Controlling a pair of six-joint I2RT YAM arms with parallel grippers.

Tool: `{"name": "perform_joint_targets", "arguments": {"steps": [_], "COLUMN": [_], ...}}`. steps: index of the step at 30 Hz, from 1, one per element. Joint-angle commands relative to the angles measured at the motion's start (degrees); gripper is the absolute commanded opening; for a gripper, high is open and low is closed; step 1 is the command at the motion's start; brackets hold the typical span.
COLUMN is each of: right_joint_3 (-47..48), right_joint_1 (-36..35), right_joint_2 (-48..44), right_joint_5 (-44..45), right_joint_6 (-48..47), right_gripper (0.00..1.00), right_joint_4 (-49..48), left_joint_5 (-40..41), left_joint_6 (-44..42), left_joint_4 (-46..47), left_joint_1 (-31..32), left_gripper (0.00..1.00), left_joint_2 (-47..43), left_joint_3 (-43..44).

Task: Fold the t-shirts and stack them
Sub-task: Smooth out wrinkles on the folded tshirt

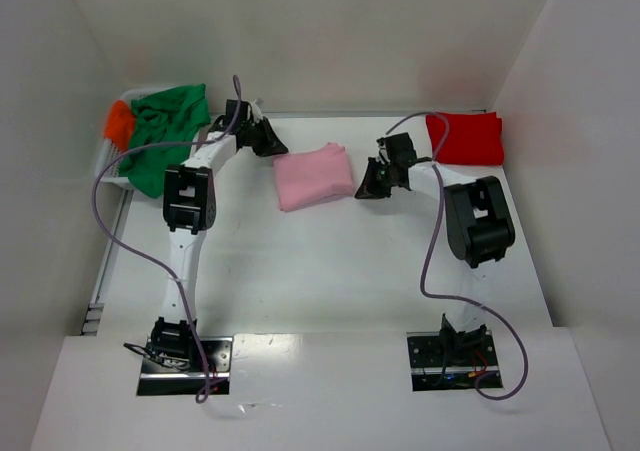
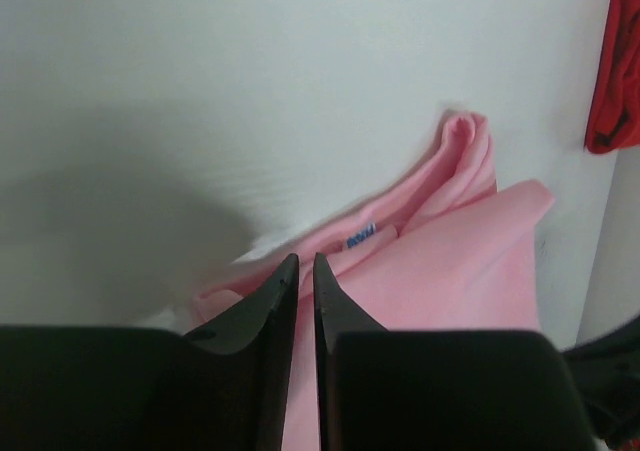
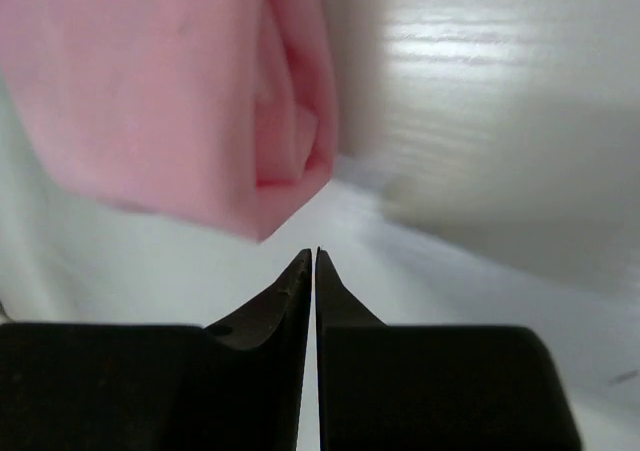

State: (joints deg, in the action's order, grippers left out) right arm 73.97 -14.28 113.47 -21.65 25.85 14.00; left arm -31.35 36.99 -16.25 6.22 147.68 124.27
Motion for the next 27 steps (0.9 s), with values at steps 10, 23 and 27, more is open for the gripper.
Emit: {"name": "perform_joint_targets", "arguments": {"steps": [10, 23, 27], "right_joint_3": [-3.58, 12.06, 16.46], "right_joint_1": [-1.62, -1.62, -1.62], "right_joint_2": [-11.34, 0.07, 5.96], "right_joint_5": [3.9, -4.98, -6.65], "right_joint_6": [-0.19, 0.7, -0.45], "right_gripper": [0.2, 0.12, 0.12], "right_joint_4": [-4.59, -9.0, -8.37], "left_joint_5": [2.25, 2.09, 2.78], "left_joint_6": [-12.91, -2.82, 1.76], "left_joint_4": [-24.27, 11.22, 17.03], "left_joint_1": [1.77, 8.8, 11.35], "left_gripper": [0.26, 0.0, 0.0], "left_joint_2": [3.68, -29.89, -30.61], "left_joint_3": [27.09, -30.54, -38.74]}}
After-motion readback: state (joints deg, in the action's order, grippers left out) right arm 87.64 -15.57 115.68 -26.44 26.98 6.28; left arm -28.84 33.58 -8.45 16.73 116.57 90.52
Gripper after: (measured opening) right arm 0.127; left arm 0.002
